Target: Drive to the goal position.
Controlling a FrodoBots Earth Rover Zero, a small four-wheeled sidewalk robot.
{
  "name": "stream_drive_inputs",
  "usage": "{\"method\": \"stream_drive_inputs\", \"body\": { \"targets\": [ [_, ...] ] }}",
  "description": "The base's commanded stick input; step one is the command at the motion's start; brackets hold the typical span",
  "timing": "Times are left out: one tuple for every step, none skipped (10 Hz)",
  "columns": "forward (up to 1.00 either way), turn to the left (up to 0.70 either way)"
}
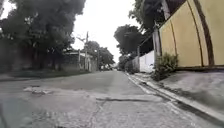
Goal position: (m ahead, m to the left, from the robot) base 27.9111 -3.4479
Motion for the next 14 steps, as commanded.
{"method": "stream_drive_inputs", "body": {
  "targets": [
    [0.99, -0.05],
    [0.99, -0.09],
    [1.00, -0.34],
    [0.99, -0.39],
    [1.00, -0.18],
    [1.00, -0.05],
    [1.00, 0.00],
    [1.00, -0.10],
    [0.99, -0.29],
    [0.99, -0.19],
    [1.00, -0.01],
    [1.00, 0.00],
    [1.00, 0.00],
    [0.99, 0.00]
  ]
}}
